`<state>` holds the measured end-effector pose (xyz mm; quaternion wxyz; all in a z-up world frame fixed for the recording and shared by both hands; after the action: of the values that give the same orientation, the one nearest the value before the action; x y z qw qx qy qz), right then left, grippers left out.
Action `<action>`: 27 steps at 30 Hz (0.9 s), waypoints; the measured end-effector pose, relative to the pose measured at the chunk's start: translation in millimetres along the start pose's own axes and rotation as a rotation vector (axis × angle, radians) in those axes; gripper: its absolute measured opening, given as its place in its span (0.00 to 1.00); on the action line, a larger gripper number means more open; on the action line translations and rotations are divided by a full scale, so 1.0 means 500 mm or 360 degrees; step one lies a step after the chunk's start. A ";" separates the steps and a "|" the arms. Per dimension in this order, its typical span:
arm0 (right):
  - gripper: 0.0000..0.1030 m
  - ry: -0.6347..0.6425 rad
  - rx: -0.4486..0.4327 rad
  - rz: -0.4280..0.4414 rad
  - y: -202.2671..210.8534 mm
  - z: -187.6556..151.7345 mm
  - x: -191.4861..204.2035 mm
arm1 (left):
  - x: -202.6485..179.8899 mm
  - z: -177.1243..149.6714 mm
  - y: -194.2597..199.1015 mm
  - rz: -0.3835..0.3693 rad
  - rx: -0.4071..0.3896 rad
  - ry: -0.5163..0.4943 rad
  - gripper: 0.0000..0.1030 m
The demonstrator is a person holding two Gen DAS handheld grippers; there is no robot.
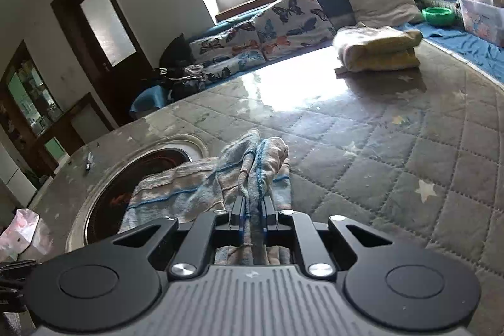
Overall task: Fold clothes
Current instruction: 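Lower the towel edge onto the folded towel and open the right gripper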
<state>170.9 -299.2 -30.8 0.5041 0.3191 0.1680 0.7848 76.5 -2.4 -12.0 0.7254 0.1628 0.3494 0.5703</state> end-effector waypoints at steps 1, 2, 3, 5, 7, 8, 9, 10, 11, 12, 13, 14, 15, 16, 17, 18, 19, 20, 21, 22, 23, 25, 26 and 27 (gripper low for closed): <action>0.13 -0.0001 0.0002 -0.0011 -0.001 -0.001 -0.003 | -0.002 0.002 0.000 -0.0001 -0.0004 -0.0004 0.56; 0.19 -0.0003 0.0005 -0.0022 -0.003 -0.002 -0.006 | -0.004 0.003 0.001 -0.0001 -0.0009 -0.0009 0.56; 0.20 -0.0004 0.0007 -0.0033 -0.004 -0.003 -0.009 | -0.007 0.005 0.001 -0.0002 -0.0013 -0.0015 0.56; 0.20 0.0006 -0.0033 -0.0060 0.006 0.002 -0.011 | -0.016 0.007 -0.002 -0.0006 -0.0017 -0.0036 0.55; 0.20 0.0038 -0.0078 -0.0053 0.019 0.010 -0.003 | -0.025 0.010 -0.007 -0.0014 -0.0020 -0.0060 0.55; 0.20 0.0066 -0.0093 -0.0040 0.024 0.014 0.004 | -0.029 0.011 -0.009 -0.0020 -0.0024 -0.0072 0.55; 0.20 0.0097 -0.0103 -0.0025 0.025 0.016 0.013 | -0.035 0.012 -0.013 -0.0033 -0.0028 -0.0086 0.55; 0.20 0.0133 -0.0107 -0.0010 0.025 0.018 0.022 | -0.041 0.013 -0.017 -0.0048 -0.0032 -0.0099 0.55; 0.20 0.0169 -0.0104 0.0007 0.022 0.019 0.033 | -0.047 0.013 -0.021 -0.0061 -0.0036 -0.0112 0.55; 0.20 0.0199 -0.0095 0.0026 0.015 0.019 0.043 | -0.052 0.012 -0.027 -0.0068 -0.0037 -0.0125 0.55; 0.20 0.0226 -0.0085 0.0037 0.008 0.019 0.051 | -0.057 0.011 -0.033 -0.0076 -0.0036 -0.0140 0.55; 0.20 0.0258 -0.0074 0.0038 -0.001 0.018 0.058 | -0.061 0.008 -0.040 -0.0082 -0.0029 -0.0154 0.55; 0.20 0.0290 -0.0063 0.0038 -0.009 0.017 0.065 | -0.063 0.005 -0.046 -0.0085 -0.0018 -0.0163 0.55; 0.20 0.0310 -0.0050 0.0033 -0.018 0.016 0.068 | -0.064 0.002 -0.052 -0.0088 -0.0006 -0.0171 0.55; 0.20 0.0330 -0.0037 0.0027 -0.027 0.015 0.071 | -0.064 -0.002 -0.057 -0.0091 0.0005 -0.0177 0.54; 0.20 0.0350 -0.0024 0.0021 -0.035 0.015 0.073 | -0.063 -0.006 -0.062 -0.0086 0.0017 -0.0185 0.54; 0.20 0.0351 -0.0017 0.0007 -0.041 0.014 0.071 | -0.062 -0.010 -0.066 -0.0082 0.0026 -0.0191 0.54; 0.19 0.0348 -0.0011 -0.0001 -0.047 0.014 0.067 | -0.062 -0.013 -0.069 -0.0080 0.0034 -0.0194 0.54; 0.19 0.0332 -0.0004 -0.0004 -0.051 0.013 0.061 | -0.061 -0.015 -0.072 -0.0077 0.0043 -0.0197 0.54; 0.19 0.0320 -0.0002 -0.0007 -0.054 0.012 0.056 | -0.059 -0.018 -0.076 -0.0076 0.0051 -0.0197 0.54; 0.19 0.0304 0.0003 -0.0012 -0.059 0.012 0.049 | -0.057 -0.020 -0.079 -0.0074 0.0060 -0.0197 0.54; 0.19 0.0276 0.0013 -0.0016 -0.066 0.008 0.038 | -0.054 -0.024 -0.084 -0.0071 0.0072 -0.0195 0.54; 0.19 0.0260 0.0022 -0.0016 -0.071 0.006 0.033 | -0.053 -0.025 -0.085 -0.0071 0.0074 -0.0197 0.54; 0.18 0.0243 0.0031 -0.0015 -0.077 0.002 0.026 | -0.052 -0.026 -0.085 -0.0071 0.0076 -0.0200 0.54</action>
<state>194.2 -270.7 -48.0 0.4904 0.2623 0.2152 0.8027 95.2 -41.8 -39.4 0.7543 0.2076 0.3203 0.5342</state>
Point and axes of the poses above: each gripper's, at about its wrist camera, not at the fingertips, and y roughly against the way its jaws point, x to its left, z to its top, the point moved 5 cm from there along -y, roughly the way its jaws point, and after that the axes turned 2 degrees about y, right-handed, at the moved point
